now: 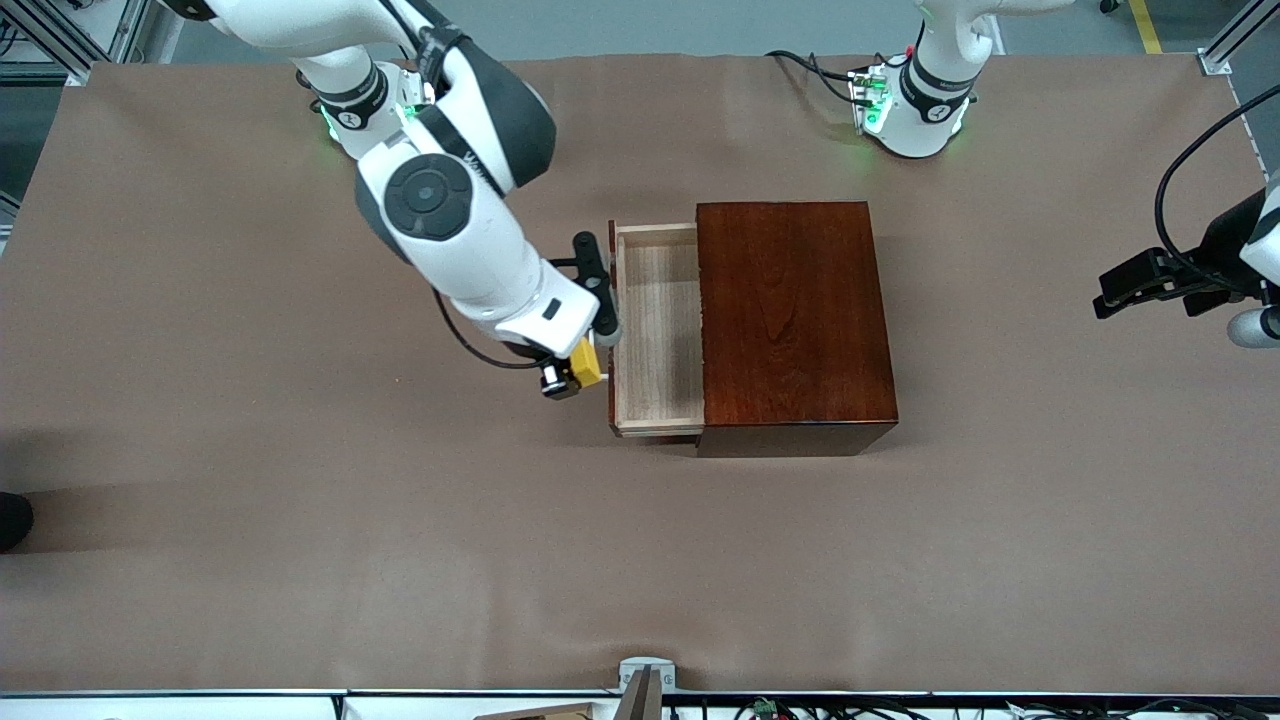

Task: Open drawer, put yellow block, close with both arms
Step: 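Carry the cube over the open drawer and lower it inside with the right gripper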

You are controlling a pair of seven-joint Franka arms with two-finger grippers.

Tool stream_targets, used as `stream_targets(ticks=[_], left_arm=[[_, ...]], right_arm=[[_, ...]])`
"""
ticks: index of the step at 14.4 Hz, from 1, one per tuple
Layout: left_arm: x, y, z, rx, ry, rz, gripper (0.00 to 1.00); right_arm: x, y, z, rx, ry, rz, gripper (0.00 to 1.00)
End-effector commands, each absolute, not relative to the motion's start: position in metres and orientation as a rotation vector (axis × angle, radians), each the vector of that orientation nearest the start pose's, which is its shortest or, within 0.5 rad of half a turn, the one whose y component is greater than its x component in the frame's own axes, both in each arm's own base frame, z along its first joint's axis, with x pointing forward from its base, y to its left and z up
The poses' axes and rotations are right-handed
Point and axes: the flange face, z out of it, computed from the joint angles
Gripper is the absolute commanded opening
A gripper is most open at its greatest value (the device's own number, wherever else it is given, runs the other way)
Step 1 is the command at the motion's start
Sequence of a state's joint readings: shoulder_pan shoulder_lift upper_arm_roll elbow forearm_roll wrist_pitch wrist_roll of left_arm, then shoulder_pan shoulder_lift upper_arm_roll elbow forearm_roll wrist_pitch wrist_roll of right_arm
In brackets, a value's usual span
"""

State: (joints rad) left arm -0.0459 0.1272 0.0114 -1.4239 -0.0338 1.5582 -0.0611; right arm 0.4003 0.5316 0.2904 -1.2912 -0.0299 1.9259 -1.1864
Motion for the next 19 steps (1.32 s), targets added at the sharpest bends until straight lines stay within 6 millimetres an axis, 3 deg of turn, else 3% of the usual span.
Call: stream_targets(ticks=[1, 4, 10, 19], left_arm=[[0.583, -0.021, 0.621, -3.192, -0.025, -0.036, 1.00], [0.583, -0.022, 0.619, -3.189, -0.030, -0.029, 1.00], [0.586, -0.029, 0.615, -3.183, -0.028, -0.028, 1.00], [0.586, -0.030, 0.615, -3.182, -0.025, -0.028, 1.00]], right_arm=[[0.580, 0.445, 0.453, 1.919, 2.570, 0.217, 0.00], [0.574, 0.464, 0.432, 1.926, 2.567, 0.175, 0.00], [0.558, 0.486, 0.398, 2.212, 2.385, 0.051, 0.00], [0.536, 0.522, 0.357, 2.187, 2.410, 0.016, 0.00]])
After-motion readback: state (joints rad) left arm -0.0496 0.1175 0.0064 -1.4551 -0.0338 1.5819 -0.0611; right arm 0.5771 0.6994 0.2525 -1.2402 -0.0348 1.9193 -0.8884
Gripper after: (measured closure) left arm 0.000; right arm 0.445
